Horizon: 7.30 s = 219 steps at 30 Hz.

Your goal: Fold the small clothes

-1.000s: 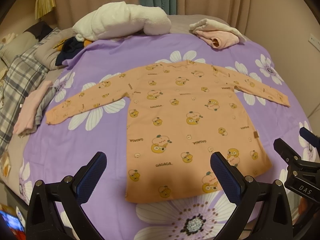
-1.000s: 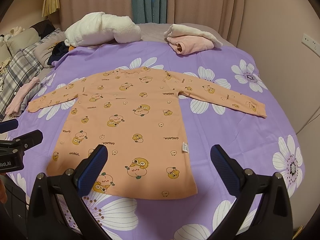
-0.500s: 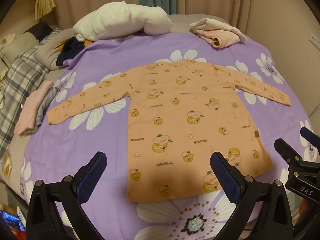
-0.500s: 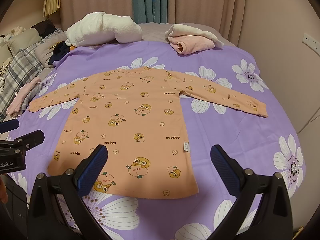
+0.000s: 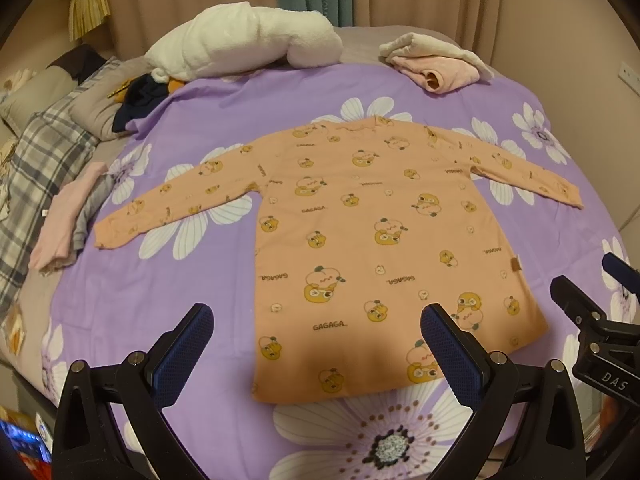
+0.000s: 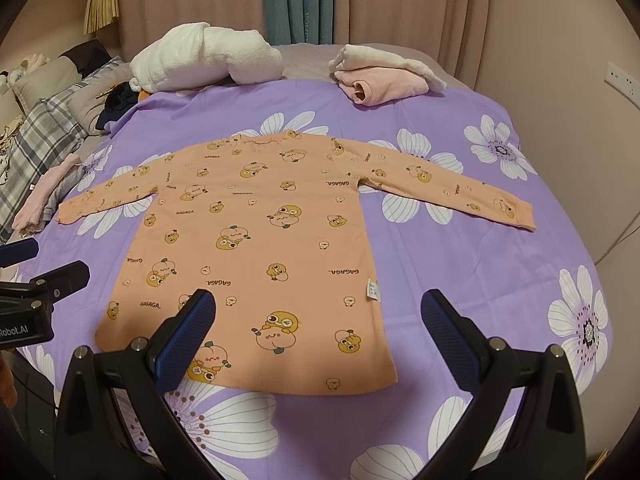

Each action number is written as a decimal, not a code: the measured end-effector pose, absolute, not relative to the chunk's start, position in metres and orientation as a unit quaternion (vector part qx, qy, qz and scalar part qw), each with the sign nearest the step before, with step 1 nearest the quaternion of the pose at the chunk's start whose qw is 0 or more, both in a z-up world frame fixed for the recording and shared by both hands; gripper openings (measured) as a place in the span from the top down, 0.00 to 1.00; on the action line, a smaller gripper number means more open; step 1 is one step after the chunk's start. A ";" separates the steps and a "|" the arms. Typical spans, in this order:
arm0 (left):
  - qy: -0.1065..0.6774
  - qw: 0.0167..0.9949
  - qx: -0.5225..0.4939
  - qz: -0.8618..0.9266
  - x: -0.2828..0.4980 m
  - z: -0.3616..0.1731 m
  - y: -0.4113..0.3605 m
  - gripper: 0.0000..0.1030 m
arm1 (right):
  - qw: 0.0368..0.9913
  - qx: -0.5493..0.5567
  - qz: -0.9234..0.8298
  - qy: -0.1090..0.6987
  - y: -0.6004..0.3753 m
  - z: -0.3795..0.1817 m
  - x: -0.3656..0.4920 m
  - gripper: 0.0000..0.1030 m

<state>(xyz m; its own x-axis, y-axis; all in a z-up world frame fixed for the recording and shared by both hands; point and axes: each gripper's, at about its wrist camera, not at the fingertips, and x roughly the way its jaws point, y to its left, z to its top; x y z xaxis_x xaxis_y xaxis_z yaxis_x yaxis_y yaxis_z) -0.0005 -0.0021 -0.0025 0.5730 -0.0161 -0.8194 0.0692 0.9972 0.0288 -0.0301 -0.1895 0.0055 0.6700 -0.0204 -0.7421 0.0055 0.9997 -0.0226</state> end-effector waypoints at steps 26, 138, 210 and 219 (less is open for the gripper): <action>0.462 0.886 0.030 -0.024 -0.001 -0.004 -0.004 0.01 | 0.913 -0.008 -0.007 0.407 -0.190 0.005 -0.030 0.00; 0.519 0.819 -0.244 0.001 0.068 -0.083 0.152 0.01 | 0.946 -0.076 0.057 0.311 -0.137 0.053 0.256 0.94; 0.272 0.741 -0.613 0.041 0.119 -0.156 0.405 0.01 | 0.871 0.134 0.231 0.413 -0.150 -0.059 0.129 0.76; 0.269 0.757 -0.593 0.059 0.146 -0.156 0.415 0.01 | 0.875 0.137 0.201 0.419 -0.168 -0.064 0.121 0.74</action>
